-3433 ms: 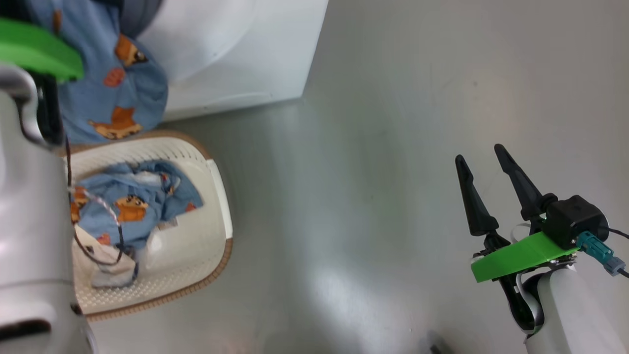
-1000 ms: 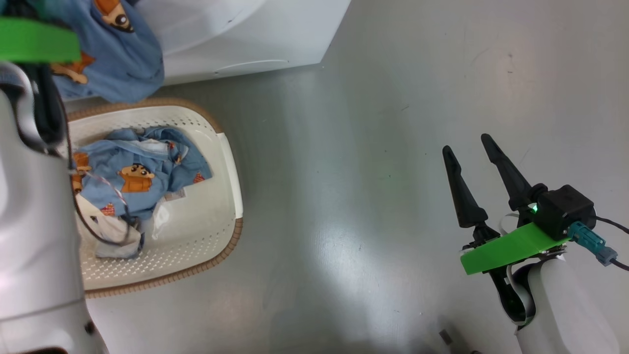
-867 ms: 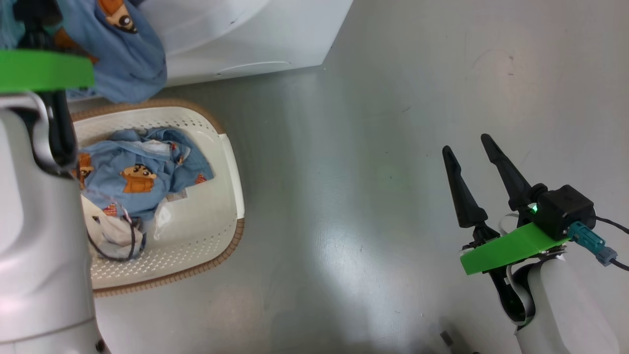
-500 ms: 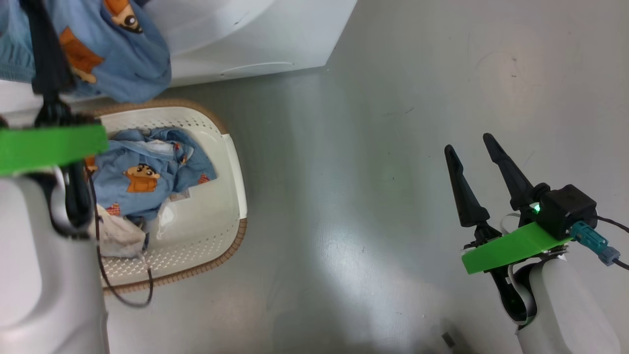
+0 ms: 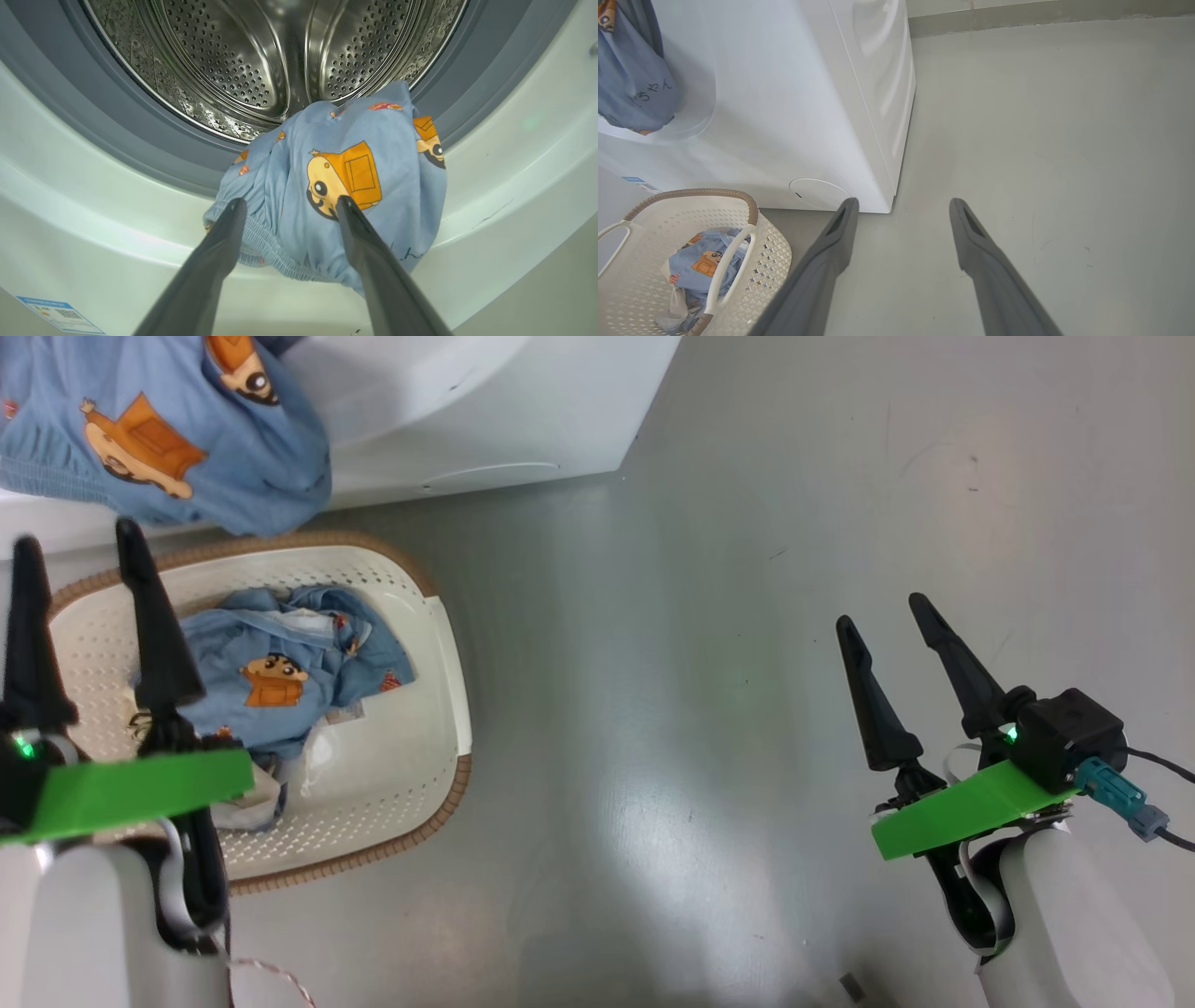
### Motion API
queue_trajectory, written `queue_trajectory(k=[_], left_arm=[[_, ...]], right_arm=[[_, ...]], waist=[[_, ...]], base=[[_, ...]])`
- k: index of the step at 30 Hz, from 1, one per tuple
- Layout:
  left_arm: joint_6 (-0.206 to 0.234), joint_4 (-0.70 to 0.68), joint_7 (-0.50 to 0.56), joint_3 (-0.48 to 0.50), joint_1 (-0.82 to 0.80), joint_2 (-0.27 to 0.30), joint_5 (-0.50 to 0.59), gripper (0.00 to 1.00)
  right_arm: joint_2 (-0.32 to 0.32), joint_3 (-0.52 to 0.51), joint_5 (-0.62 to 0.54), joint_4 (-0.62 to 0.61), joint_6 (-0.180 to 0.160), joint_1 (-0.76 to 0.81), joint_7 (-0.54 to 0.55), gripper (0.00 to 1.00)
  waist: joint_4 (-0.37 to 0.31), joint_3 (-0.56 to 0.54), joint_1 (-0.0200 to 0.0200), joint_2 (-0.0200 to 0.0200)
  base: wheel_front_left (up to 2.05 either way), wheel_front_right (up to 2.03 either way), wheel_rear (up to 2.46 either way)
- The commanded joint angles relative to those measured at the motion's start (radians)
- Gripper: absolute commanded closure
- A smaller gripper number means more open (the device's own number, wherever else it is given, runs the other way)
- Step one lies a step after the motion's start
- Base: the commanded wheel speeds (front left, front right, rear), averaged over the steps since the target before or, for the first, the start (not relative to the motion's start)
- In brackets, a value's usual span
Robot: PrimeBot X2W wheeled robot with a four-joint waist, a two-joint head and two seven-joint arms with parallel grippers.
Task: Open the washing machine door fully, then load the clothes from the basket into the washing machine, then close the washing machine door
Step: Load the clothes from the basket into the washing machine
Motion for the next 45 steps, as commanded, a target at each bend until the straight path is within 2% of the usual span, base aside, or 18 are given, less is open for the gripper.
queue_trajectory(k=[1, 13, 29, 37, 45], left_arm=[[0.015, -0.033, -0.005, 0.02, 0.047, 0.022, -0.01, 0.0], [0.075, -0.04, -0.005, -0.022, 0.216, 0.022, -0.045, 0.0], [0.136, -0.05, -0.005, -0.075, 0.359, 0.022, -0.091, 0.0], [0.148, -0.048, -0.005, -0.088, 0.357, 0.022, -0.1, 0.0], [0.13, -0.051, -0.005, -0.097, 0.307, 0.022, -0.116, 0.0]], right_arm=[[-0.001, 0.023, -0.002, -0.016, 0.006, 0.023, -0.005, 0.0], [-0.004, 0.026, 0.0, -0.01, 0.006, 0.022, -0.005, 0.0], [-0.006, 0.026, 0.007, -0.006, 0.006, 0.02, -0.005, 0.0], [-0.003, 0.03, 0.007, -0.006, 0.006, 0.017, -0.005, 0.0], [-0.002, 0.03, 0.009, -0.004, 0.006, 0.018, -0.005, 0.0]], waist=[[0.001, -0.001, 0.0, 0.0], [-0.004, -0.012, 0.0, 0.0], [-0.006, -0.013, 0.0, 0.0], [-0.007, -0.016, 0.0, 0.0], [-0.012, -0.017, 0.0, 0.0]], base=[[0.0, 0.0, 0.0], [0.0, 0.0, 0.0], [0.0, 0.0, 0.0], [0.0, 0.0, 0.0], [0.0, 0.0, 0.0]])
